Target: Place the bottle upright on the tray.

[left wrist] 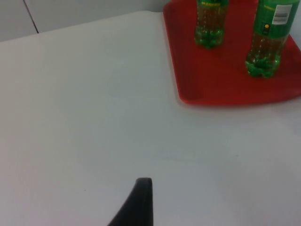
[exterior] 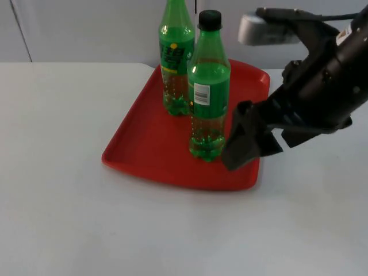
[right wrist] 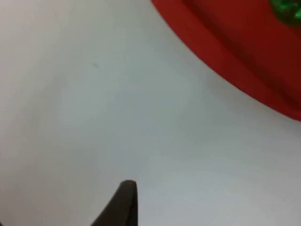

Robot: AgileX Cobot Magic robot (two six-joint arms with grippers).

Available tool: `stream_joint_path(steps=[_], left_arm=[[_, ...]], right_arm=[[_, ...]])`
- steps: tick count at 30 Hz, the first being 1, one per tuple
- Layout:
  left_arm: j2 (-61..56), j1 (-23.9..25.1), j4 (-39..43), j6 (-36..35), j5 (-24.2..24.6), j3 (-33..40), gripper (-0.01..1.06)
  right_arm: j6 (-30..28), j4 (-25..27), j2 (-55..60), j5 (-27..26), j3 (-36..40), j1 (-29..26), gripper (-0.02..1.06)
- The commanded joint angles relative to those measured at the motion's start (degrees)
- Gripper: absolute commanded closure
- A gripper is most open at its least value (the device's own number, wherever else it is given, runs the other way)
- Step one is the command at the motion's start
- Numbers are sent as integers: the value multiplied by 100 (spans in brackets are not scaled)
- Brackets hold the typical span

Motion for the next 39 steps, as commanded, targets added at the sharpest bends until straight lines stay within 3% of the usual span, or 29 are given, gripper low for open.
stream_joint_path(steps=[1,8,22,32,39], left_arm=[[-17,-9,7,-48,-11,28,12],[-17,-9,7,-48,-11,28,12],[-17,-9,7,-48,-11,28,12],[-17,-9,7,-48,-11,28,12],[-17,-9,7,-48,-11,28,12]], right_arm=[[-189,165,-174,71,34,25,-1],[-189,103,-1254,-410,814,25,-1],[-259,-71,-3379,-633,2161,25,-1],[-210,-521,-5274,-233,2610,25,-1],[-169,-777,-6464,419,2743,25,-1]])
